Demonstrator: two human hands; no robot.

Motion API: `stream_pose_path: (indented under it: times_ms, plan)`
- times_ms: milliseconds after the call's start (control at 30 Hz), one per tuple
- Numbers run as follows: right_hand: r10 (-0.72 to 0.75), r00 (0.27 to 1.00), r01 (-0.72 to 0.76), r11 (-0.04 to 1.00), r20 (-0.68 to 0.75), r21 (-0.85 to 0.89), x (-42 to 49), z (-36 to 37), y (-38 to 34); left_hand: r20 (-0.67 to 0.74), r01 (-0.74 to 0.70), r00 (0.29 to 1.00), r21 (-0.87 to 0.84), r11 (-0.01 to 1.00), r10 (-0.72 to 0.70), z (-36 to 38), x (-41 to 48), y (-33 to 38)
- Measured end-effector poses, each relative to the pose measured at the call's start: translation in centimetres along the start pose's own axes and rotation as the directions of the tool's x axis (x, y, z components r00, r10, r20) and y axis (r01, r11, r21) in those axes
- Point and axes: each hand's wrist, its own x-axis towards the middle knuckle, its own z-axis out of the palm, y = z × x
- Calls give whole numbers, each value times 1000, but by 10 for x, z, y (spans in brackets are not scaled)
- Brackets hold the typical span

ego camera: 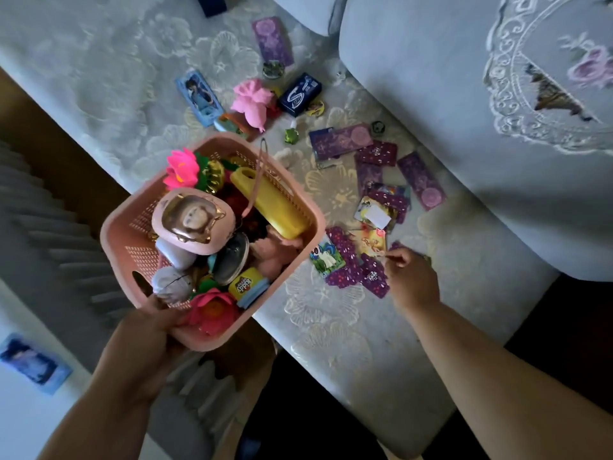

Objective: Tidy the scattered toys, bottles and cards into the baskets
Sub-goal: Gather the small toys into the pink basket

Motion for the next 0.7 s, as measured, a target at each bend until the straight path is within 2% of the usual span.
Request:
stream_pose_path:
  times_ms: [200, 300, 500, 567, 633, 700]
  plan:
    - [-101, 995, 99, 992, -24, -80, 62, 29, -5, 20, -26, 999, -7, 1000, 26, 2, 12, -17]
    - [-99, 995, 96, 988, -23, -120, 77, 40, -2, 24, -28, 999, 10, 1000, 28, 6, 19, -21]
    - [-122, 983, 117, 992, -139, -40, 72, 33, -10, -11, -20, 1000, 30, 999, 20, 15, 26, -19]
    - [-179, 981, 176, 983, -76, -42, 70, 35, -19, -9, -13, 1000, 28, 1000, 13, 18, 28, -17]
    - [-232, 972, 235, 964, 38, -127, 71, 42, -24, -1, -1, 1000, 31, 1000, 1, 19, 28, -14]
    - [-209, 972, 226, 957, 107, -184, 75, 47, -26, -4, 3, 1000, 33, 999, -3, 20, 30, -11]
